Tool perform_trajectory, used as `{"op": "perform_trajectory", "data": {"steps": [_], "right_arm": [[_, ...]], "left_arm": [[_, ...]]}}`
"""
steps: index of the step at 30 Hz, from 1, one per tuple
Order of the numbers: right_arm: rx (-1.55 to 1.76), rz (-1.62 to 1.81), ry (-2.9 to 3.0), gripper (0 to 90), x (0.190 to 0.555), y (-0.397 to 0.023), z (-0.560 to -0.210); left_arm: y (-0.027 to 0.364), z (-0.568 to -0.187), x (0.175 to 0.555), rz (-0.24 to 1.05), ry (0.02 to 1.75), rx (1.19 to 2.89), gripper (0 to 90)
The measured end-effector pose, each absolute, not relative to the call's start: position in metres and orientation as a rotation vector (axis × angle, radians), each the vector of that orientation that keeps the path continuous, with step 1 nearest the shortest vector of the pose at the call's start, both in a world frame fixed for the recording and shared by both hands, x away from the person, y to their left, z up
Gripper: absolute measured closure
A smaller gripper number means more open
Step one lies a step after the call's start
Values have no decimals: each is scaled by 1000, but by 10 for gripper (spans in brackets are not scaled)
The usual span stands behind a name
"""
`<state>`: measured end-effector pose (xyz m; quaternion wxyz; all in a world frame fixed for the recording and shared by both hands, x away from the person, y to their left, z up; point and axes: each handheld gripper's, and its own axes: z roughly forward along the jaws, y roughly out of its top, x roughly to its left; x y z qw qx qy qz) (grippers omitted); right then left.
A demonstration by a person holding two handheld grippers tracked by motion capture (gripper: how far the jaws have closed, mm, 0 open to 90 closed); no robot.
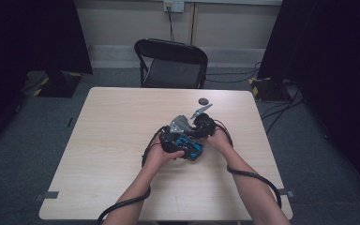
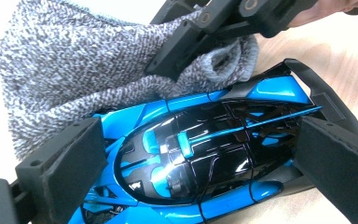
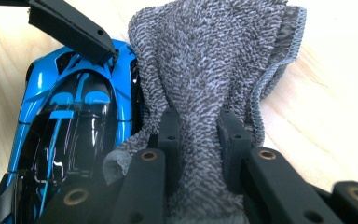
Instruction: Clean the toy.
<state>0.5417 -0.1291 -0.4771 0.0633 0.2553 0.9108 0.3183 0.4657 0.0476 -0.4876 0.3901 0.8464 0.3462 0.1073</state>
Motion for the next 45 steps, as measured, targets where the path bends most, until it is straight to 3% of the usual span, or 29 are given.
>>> {"op": "perform_trajectory", "data": {"steps": [45], "right_arm": [[735,952,2760,745,512,-184,-475]], "left_arm": [[48,-487,466,270,883,2154,22]]}}
